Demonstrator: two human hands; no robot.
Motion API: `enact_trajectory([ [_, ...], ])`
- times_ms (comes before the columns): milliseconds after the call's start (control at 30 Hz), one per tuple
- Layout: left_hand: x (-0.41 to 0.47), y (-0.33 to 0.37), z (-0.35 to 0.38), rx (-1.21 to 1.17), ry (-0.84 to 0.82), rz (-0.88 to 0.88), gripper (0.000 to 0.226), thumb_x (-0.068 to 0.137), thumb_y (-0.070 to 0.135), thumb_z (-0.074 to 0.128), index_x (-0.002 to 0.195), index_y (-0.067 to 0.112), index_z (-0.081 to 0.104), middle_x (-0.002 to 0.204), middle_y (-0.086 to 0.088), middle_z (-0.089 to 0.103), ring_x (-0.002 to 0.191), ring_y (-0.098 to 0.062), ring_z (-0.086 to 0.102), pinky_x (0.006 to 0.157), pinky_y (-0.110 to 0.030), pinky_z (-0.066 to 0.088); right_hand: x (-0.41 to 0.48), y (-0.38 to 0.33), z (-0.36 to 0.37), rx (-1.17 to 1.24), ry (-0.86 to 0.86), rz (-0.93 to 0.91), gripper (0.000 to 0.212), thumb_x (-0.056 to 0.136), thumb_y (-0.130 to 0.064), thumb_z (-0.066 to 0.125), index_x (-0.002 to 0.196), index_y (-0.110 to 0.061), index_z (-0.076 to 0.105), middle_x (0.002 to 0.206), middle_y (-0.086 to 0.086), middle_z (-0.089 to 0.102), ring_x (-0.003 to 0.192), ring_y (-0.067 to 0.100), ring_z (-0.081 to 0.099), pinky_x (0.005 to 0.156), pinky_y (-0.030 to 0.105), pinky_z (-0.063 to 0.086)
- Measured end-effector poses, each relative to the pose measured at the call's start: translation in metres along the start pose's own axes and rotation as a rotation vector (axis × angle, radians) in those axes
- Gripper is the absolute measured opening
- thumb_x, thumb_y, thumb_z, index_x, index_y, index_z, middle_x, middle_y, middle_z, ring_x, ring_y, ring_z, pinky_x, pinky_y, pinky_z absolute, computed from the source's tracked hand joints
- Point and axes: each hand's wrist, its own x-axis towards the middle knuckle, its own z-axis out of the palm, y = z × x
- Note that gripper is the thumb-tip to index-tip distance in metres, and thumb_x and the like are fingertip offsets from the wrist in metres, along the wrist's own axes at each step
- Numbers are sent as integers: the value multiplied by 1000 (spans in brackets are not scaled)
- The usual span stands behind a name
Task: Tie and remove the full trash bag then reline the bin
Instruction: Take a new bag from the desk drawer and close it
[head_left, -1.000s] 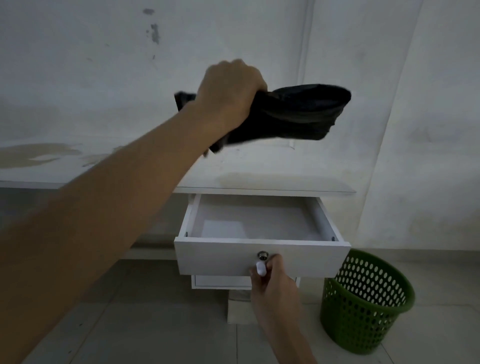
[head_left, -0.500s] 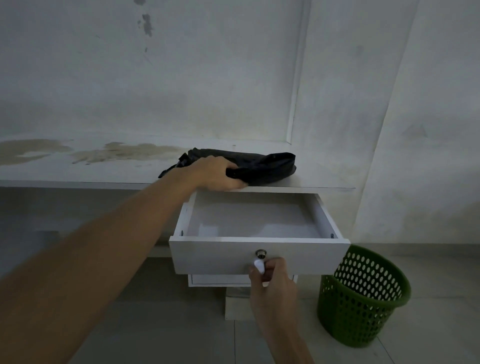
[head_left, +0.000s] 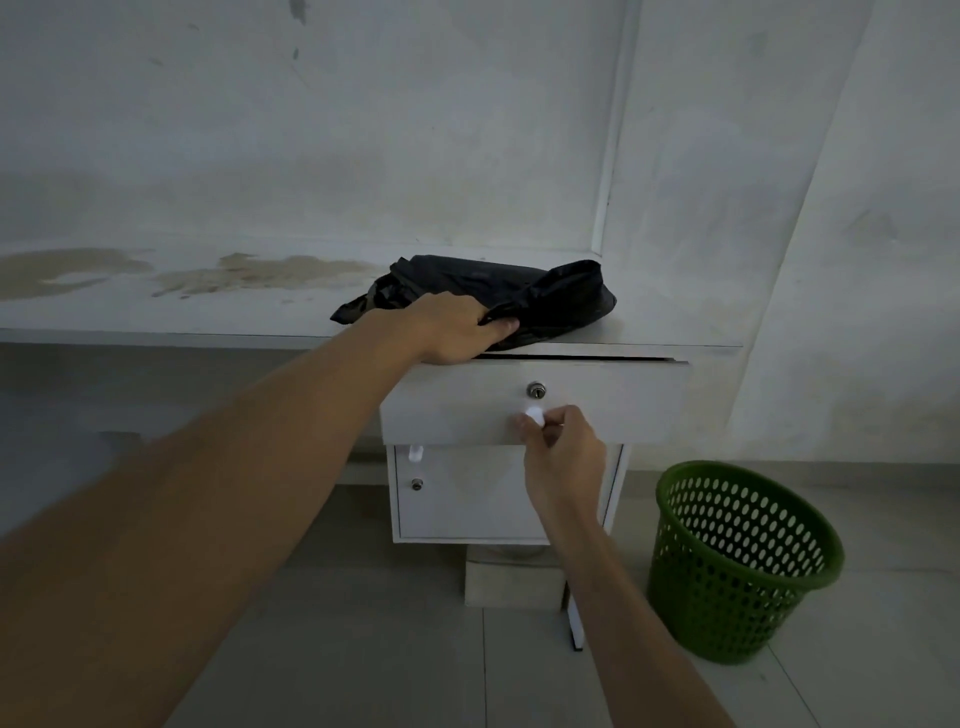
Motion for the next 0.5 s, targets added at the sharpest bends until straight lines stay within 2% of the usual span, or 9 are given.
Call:
enact_trajectory([
  [167, 6, -3, 5, 47, 18, 9, 60, 98, 65, 27, 62, 19, 41, 59, -1, 49, 58, -17, 50, 57, -31, 32, 18, 0, 18, 12, -38, -3, 23, 99, -39, 55, 97, -17, 59, 83, -7, 64, 71, 7, 60, 56, 21, 47],
  [333, 11, -6, 8, 57, 39, 15, 61, 97, 65, 28, 61, 18, 40, 58, -2, 49, 56, -20, 50, 57, -32, 34, 38, 1, 30, -48, -38, -13, 28, 102, -36, 53, 102, -9, 62, 86, 0, 67, 66, 0, 53, 51, 12, 34],
  [400, 13, -7, 8, 52, 40, 17, 61, 97, 65, 29, 60, 18, 40, 57, -1, 48, 55, -20, 50, 56, -32, 33, 47, 1, 33, -65, -36, -8, 31, 102, -36, 51, 102, -7, 63, 88, 5, 69, 67, 9, 56, 51, 17, 35],
  [500, 15, -8, 10, 57, 55, 27, 60, 97, 65, 29, 60, 19, 40, 57, 0, 49, 55, -18, 50, 55, -31, 31, 59, 0, 37, -68, -30, 14, 30, 103, -35, 50, 99, -7, 62, 90, 9, 70, 68, 14, 58, 52, 24, 39],
])
